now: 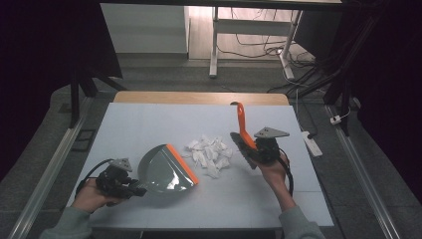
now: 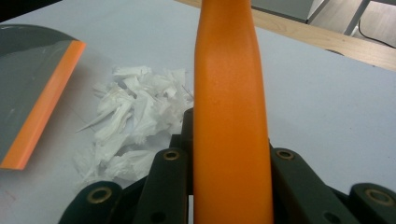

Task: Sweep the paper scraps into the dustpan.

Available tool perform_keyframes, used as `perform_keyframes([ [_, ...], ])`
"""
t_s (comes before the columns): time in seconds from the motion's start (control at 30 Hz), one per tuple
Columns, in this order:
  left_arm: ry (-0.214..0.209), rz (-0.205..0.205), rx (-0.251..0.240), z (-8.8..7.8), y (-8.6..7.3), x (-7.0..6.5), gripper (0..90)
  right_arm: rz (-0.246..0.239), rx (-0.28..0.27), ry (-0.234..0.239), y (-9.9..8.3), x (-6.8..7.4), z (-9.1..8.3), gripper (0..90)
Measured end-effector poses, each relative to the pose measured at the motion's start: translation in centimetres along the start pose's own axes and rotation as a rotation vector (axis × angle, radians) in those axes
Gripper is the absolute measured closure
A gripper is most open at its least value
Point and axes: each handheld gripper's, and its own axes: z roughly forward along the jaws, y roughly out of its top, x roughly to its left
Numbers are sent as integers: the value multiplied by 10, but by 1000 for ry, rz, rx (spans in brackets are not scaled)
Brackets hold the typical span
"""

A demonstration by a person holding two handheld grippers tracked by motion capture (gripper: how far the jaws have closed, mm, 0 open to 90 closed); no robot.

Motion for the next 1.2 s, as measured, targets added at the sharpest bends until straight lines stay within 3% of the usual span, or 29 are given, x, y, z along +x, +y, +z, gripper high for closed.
perform_keyframes([
  [0.2,4,-29,22,3,-4,4,617,3,5,1,0,-2,5,764],
  [0.5,-32,-8,34,9,1,6,617,8,32,-12,4,-3,14,764],
  [0.7,-52,-2,40,13,3,8,617,28,69,-45,16,-6,38,765],
  [0.83,-74,6,25,13,5,7,617,110,100,-47,24,-10,53,765],
  [1.2,-70,-3,41,19,7,7,617,120,177,-89,30,-18,74,765],
])
